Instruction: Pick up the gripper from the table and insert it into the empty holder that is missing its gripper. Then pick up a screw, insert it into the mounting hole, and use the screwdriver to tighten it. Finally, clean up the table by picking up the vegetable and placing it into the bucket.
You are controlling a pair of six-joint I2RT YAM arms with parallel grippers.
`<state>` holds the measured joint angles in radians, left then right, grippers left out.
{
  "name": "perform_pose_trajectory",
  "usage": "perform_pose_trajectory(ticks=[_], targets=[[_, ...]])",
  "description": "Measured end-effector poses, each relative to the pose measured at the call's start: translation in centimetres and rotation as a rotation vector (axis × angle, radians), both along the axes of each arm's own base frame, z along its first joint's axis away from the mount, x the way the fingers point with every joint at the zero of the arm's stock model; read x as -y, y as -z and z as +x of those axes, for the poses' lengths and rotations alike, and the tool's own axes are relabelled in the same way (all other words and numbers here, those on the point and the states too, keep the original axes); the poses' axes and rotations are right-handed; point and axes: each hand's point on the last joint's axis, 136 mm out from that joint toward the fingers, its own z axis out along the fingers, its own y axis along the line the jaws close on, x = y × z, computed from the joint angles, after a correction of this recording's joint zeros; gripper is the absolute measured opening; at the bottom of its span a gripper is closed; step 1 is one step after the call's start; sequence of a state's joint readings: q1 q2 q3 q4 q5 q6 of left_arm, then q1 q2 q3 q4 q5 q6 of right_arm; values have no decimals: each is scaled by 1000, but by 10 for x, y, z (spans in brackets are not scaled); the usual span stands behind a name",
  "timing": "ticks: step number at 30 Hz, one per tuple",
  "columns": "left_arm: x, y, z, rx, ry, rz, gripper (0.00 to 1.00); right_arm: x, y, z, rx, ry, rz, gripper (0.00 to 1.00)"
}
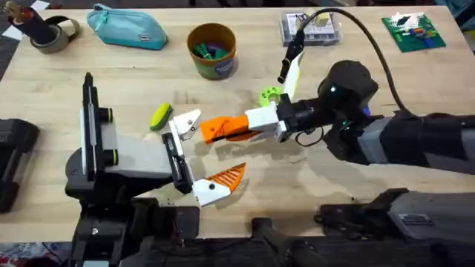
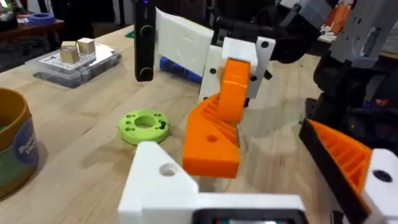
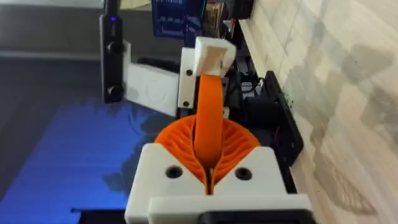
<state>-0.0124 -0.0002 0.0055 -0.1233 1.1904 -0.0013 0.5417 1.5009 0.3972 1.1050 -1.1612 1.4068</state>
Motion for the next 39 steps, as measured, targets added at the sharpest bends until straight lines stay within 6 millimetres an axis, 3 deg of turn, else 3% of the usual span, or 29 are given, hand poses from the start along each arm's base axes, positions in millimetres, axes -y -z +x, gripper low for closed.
perform_pose_trajectory(ticks=[7,28,39], targets=[[0,0,0,0,0,0,986,1,-11,-7,62,-44,43,14],[0,0,0,0,0,0,986,2,6,-7,10,-17,27,14],[0,0,0,0,0,0,986,-2,-4,-3,9,17,54,15]])
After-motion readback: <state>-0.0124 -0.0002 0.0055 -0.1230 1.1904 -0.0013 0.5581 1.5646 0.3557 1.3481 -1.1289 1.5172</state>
